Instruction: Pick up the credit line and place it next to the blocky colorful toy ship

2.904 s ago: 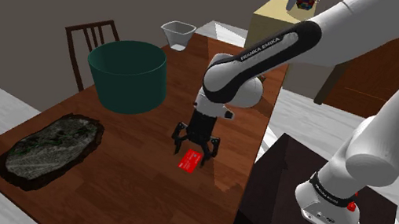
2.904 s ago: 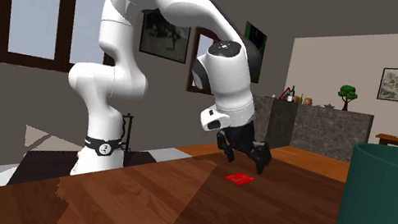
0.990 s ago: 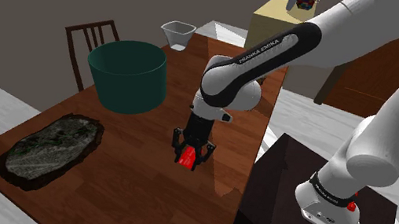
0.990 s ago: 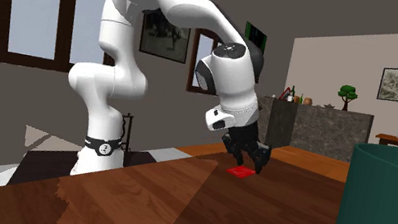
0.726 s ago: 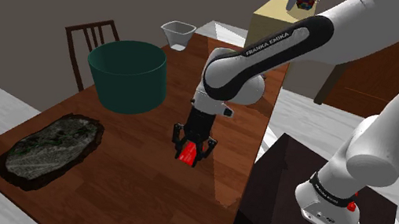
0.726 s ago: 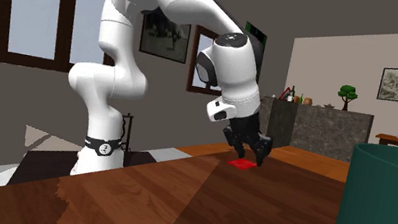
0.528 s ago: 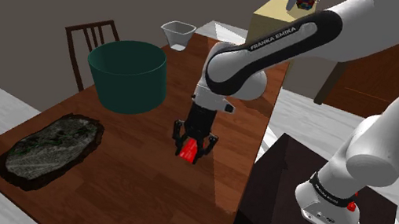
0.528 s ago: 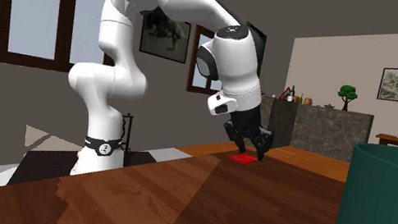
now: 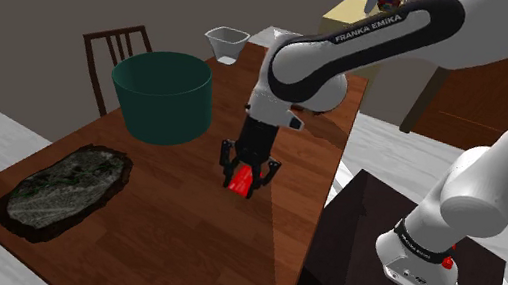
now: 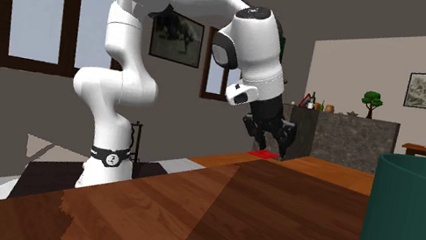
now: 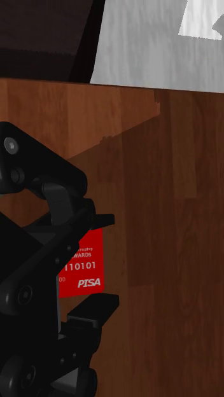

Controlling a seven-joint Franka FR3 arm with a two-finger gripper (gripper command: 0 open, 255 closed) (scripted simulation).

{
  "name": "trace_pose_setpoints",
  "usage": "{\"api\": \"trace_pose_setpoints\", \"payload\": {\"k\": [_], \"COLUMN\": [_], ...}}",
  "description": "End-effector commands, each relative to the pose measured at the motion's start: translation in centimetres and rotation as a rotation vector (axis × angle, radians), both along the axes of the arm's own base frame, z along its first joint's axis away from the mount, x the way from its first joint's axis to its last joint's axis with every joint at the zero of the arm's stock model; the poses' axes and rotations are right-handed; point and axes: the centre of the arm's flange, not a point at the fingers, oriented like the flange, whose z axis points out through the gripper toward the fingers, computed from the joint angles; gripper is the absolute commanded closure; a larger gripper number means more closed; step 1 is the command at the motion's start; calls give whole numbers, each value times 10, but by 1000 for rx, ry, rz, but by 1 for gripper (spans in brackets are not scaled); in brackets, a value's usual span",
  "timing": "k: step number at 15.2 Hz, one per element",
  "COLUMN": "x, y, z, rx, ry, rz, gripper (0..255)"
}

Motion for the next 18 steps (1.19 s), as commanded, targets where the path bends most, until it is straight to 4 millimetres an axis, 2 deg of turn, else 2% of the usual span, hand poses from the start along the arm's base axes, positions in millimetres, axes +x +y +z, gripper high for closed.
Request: {"api": "trace_pose_setpoints", "payload": {"k": [1, 18], "x": [-1, -1], "y": [-1, -1], "z": [11, 101], "rx": [0, 0], "ry": [0, 0], "rz": [0, 0], "gripper": [255, 255]}}
